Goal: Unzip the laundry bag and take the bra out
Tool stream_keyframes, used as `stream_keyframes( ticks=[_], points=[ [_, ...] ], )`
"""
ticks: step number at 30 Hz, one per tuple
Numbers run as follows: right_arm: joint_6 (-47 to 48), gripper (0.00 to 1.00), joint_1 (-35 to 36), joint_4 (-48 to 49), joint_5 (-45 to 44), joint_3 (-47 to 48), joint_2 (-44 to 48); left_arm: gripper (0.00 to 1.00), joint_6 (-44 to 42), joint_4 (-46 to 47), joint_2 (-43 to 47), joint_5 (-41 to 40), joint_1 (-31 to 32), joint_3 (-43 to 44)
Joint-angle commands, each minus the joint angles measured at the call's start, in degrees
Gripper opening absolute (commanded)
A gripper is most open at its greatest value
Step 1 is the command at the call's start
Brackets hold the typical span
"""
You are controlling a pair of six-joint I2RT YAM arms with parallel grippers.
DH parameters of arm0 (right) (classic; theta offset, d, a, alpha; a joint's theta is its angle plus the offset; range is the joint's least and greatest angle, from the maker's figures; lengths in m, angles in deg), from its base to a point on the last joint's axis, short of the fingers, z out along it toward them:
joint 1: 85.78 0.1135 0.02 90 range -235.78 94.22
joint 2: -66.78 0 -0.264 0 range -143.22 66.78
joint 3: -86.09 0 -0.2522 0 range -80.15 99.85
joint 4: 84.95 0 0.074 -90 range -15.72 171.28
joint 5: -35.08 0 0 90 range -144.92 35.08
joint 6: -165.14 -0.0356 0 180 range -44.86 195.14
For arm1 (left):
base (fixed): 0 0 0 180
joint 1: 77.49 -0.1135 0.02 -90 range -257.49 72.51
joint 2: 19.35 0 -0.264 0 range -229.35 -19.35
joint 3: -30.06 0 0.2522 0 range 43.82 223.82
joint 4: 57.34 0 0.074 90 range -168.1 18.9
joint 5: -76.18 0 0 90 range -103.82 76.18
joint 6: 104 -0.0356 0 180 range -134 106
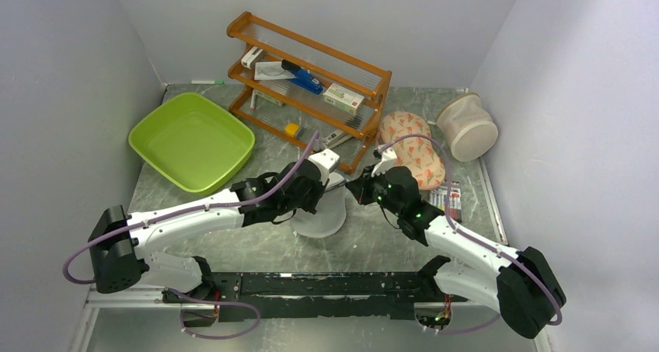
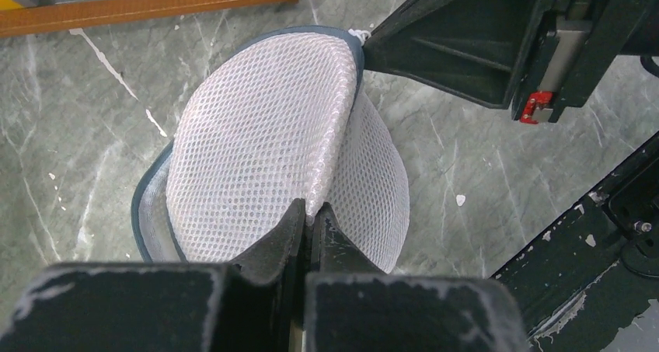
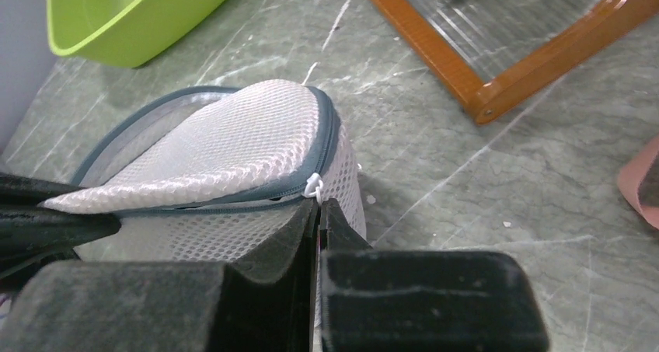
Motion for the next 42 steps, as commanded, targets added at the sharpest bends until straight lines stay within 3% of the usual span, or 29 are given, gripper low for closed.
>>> stream_keyframes(
  ticks=[1,3,8,10,12,16,21,26,32,42],
  points=[
    [1.1,0.0,-1.6,1.4,5.0,-0.9,0.8,0.07,0.6,-1.2,2.6,-1.5,0.1,-0.9],
    [3.3,0.0,-1.6,4.4,11.3,-1.4,1.3,0.15,0.6,-0.8,2.7,-0.4,0.0,-1.1],
    [4.7,0.0,-1.4,9.0,22.9,-1.5,1.1,0.57,-0.4,0.7,2.6,2.5,0.1,0.2],
    [4.4,0.0,-1.3,9.9,24.5,-1.6,1.1,0.65,-1.0,1.6,2.3,3.4,0.0,0.8],
    [4.1,0.0,-1.1,10.9,25.2,-1.8,1.2,0.67,-1.3,2.3,1.4,3.6,0.0,1.4],
    [3.9,0.0,-0.6,12.0,26.3,-2.1,1.7,0.6,-0.9,0.9,-0.8,2.0,0.0,2.7],
    [4.7,0.0,-0.3,10.7,24.9,-2.0,2.2,0.27,-0.6,0.1,-0.1,0.3,0.0,2.4],
    [4.8,0.0,-0.4,8.0,18.2,-1.8,2.3,0.08,-1.0,0.2,3.1,-0.8,0.0,1.2],
    [3.2,0.0,-0.6,4.9,9.9,-0.9,0.1,0.07,-2.5,2.0,8.5,0.0,0.0,-1.3],
    [7.7,0.0,-1.1,4.9,10.9,1.2,-3.6,0.07,-10.2,-3.3,11.5,7.7,0.4,1.5]
  ],
)
